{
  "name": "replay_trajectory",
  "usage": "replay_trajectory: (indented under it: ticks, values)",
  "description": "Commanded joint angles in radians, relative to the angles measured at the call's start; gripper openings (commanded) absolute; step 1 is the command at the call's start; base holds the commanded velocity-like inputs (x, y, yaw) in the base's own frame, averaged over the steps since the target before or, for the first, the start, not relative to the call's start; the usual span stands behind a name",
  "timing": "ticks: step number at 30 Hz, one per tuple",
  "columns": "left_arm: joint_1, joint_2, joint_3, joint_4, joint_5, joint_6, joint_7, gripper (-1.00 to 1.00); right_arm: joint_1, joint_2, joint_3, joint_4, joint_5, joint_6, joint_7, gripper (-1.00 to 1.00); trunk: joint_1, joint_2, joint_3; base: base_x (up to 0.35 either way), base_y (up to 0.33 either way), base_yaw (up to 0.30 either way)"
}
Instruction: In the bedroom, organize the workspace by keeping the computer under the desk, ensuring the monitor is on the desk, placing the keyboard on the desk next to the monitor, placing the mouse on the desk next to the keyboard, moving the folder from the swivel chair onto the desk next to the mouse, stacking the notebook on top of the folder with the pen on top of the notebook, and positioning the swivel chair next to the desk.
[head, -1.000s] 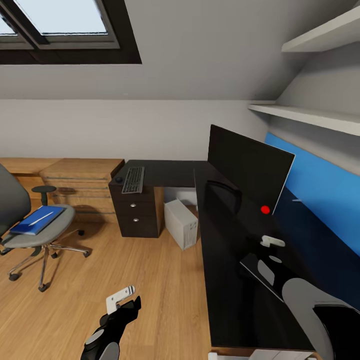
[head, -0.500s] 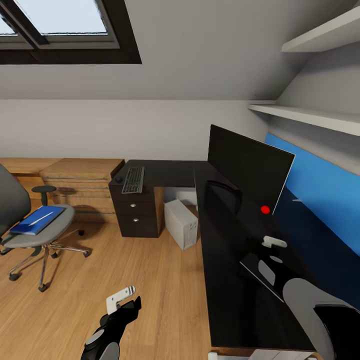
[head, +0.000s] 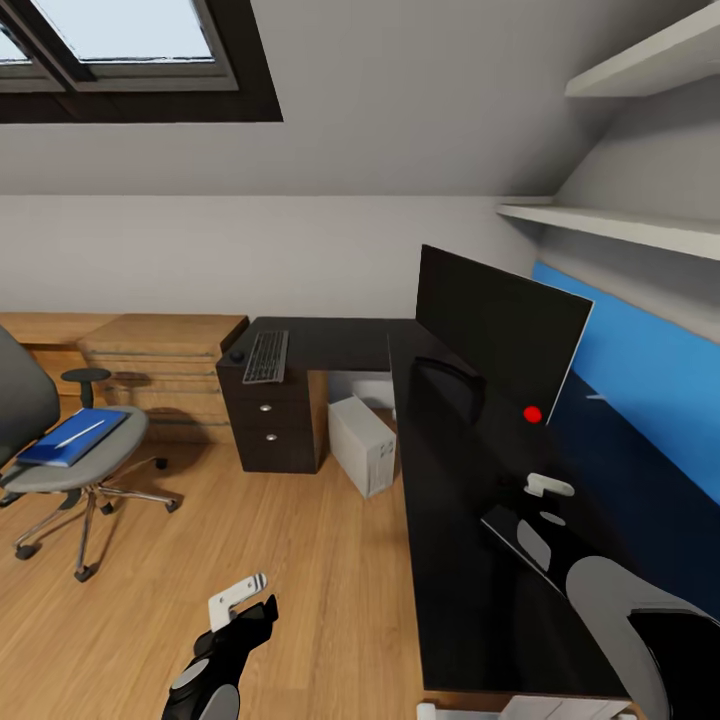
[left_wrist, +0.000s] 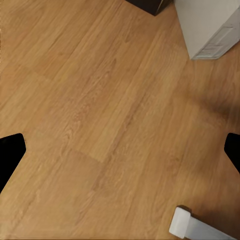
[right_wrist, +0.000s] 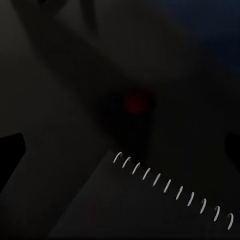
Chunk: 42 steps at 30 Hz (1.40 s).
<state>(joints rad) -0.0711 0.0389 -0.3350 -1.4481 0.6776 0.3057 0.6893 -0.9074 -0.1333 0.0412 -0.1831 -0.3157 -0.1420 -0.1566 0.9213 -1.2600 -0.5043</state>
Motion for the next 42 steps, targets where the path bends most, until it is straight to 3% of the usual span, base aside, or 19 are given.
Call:
replay_trajectory:
  ticks: [1, 30, 42]
  values:
    - [-0.001, 0.001, -0.002, -0.001, 0.005, 0.003, 0.009, 1.0, -0.001, 0.0, 0.005, 0.001, -0.008, -0.002, -0.002, 1.0, 0.004, -0.008, -0.004, 0.0, 0.0, 0.0]
    - [-0.001, 0.0, -0.005, -0.001, 0.005, 0.003, 0.015, 1.0, -0.001, 0.0, 0.005, 0.001, -0.008, 0.002, -0.003, 1.0, 0.115, -0.211, -0.095, 0.0, 0.0, 0.0]
    - [-0.001, 0.001, -0.006, -0.001, 0.006, 0.003, 0.013, 1.0, -0.001, 0.0, 0.005, 0.001, 0.015, 0.002, -0.003, 1.0, 0.115, -0.211, -0.095, 0.0, 0.0, 0.0]
